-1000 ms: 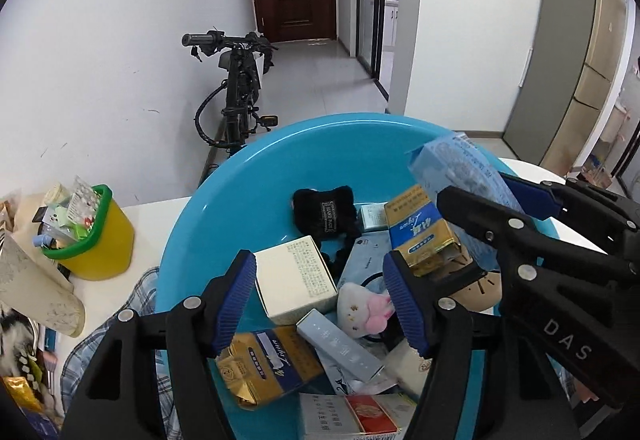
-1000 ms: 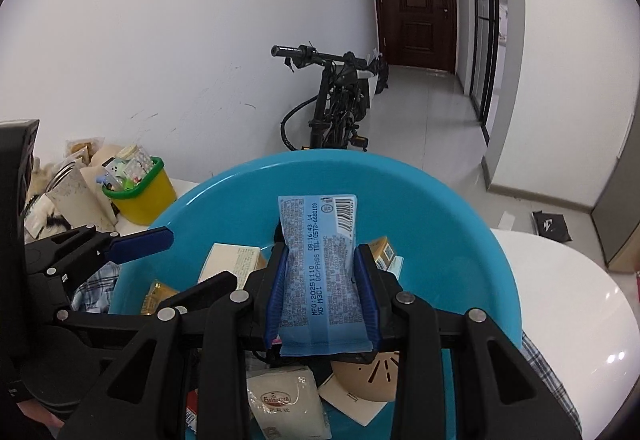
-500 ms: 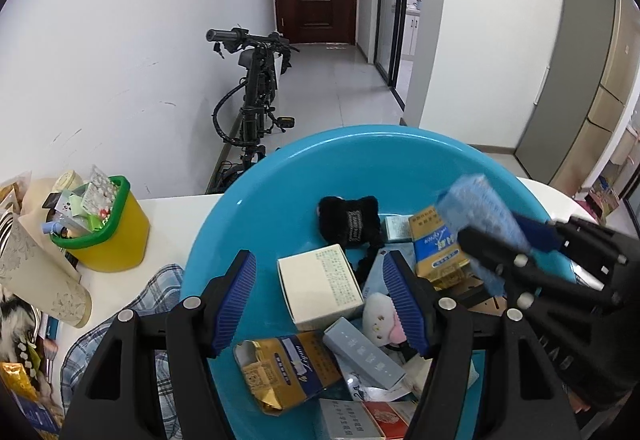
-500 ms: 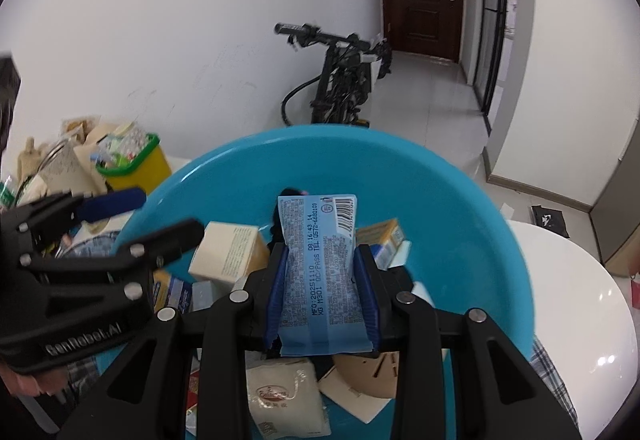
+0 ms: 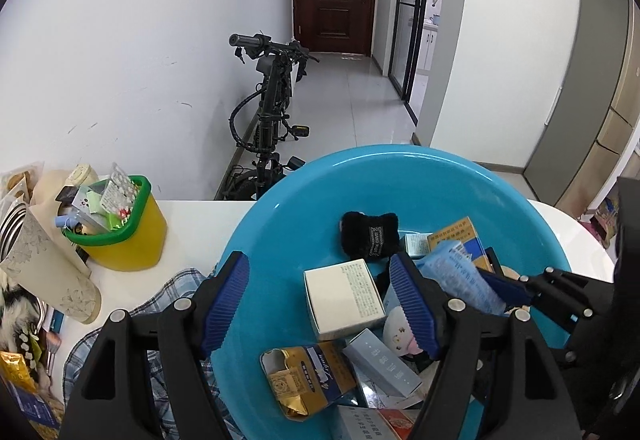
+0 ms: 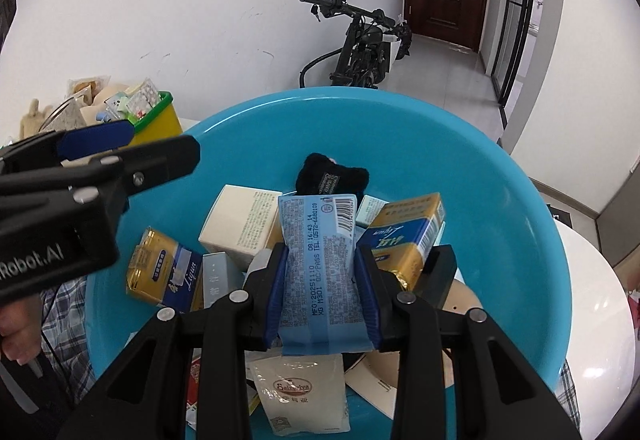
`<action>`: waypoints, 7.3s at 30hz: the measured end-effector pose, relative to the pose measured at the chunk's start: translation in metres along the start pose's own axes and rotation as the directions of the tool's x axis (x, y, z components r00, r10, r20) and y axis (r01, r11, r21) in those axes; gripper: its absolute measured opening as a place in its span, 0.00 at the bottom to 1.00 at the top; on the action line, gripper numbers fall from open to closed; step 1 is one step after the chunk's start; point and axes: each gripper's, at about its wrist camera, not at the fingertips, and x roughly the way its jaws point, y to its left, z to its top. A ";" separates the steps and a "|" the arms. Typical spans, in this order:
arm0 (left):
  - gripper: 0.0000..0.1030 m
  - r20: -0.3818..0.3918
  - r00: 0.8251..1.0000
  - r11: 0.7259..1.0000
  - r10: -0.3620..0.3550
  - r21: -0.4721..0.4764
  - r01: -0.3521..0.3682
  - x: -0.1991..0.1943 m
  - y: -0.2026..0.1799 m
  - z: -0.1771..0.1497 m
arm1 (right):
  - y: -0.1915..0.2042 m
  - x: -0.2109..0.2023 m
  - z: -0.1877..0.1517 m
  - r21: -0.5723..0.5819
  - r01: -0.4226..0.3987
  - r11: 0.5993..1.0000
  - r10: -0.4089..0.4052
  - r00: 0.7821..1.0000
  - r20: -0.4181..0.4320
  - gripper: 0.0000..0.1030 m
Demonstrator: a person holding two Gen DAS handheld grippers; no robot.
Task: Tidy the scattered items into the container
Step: 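Open both tools to release the plush toy and packet into the basin, then raise both tools out of the basin, then withdraw both tools from the basin toward the items on the checked cloth, then grasp the light-blue barcoded box with the right tool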
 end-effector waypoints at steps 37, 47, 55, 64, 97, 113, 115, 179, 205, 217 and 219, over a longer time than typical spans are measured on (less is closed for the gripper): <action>0.87 0.372 0.928 0.999 -0.002 0.044 -0.015 -0.065 -0.014 -0.001 | -0.033 -0.115 0.012 0.223 0.287 0.932 -0.357 0.836 0.417 0.99; 1.00 0.486 0.874 1.000 0.003 0.025 -0.018 -0.096 -0.012 -0.003 | -0.028 -0.147 0.013 0.215 0.275 0.937 -0.348 0.786 0.511 0.99; 1.00 0.532 0.847 1.000 0.007 0.004 -0.010 -0.113 -0.010 -0.005 | -0.032 -0.173 0.006 0.239 0.235 0.942 -0.332 0.749 0.574 0.99; 1.00 0.593 0.805 1.000 0.025 -0.016 -0.019 -0.139 -0.008 -0.011 | -0.036 -0.189 0.000 0.271 0.233 0.934 -0.354 0.708 0.611 0.99; 1.00 0.696 0.716 0.998 0.046 0.002 -0.065 -0.178 -0.004 -0.020 | -0.025 -0.233 -0.017 0.348 0.336 0.875 -0.478 0.490 0.729 1.00; 1.00 0.675 0.737 0.998 0.032 0.014 -0.056 -0.185 -0.006 -0.025 | -0.016 -0.235 -0.019 0.270 0.319 0.908 -0.412 0.569 0.712 1.00; 1.00 0.674 0.738 0.996 0.039 0.034 -0.083 -0.190 -0.012 -0.029 | -0.013 -0.237 -0.021 0.261 0.329 0.908 -0.412 0.576 0.706 1.00; 1.00 0.306 0.950 0.993 -0.063 0.114 0.029 -0.203 -0.026 -0.236 | 0.040 -0.218 -0.214 0.127 0.244 0.961 -0.274 0.892 0.360 1.00; 1.00 0.078 0.993 0.980 -0.093 0.185 0.077 -0.144 -0.025 -0.280 | 0.073 -0.108 -0.239 -0.276 -0.046 0.960 0.047 0.999 -0.003 0.96; 1.00 0.047 0.995 0.977 -0.088 0.197 0.078 -0.136 -0.029 -0.281 | 0.067 -0.082 -0.237 -0.249 -0.199 0.948 0.179 0.979 -0.101 0.80; 1.00 0.046 0.995 0.977 -0.087 0.199 0.077 -0.135 -0.029 -0.281 | 0.064 -0.078 -0.236 -0.235 -0.205 0.950 0.183 0.977 -0.111 0.79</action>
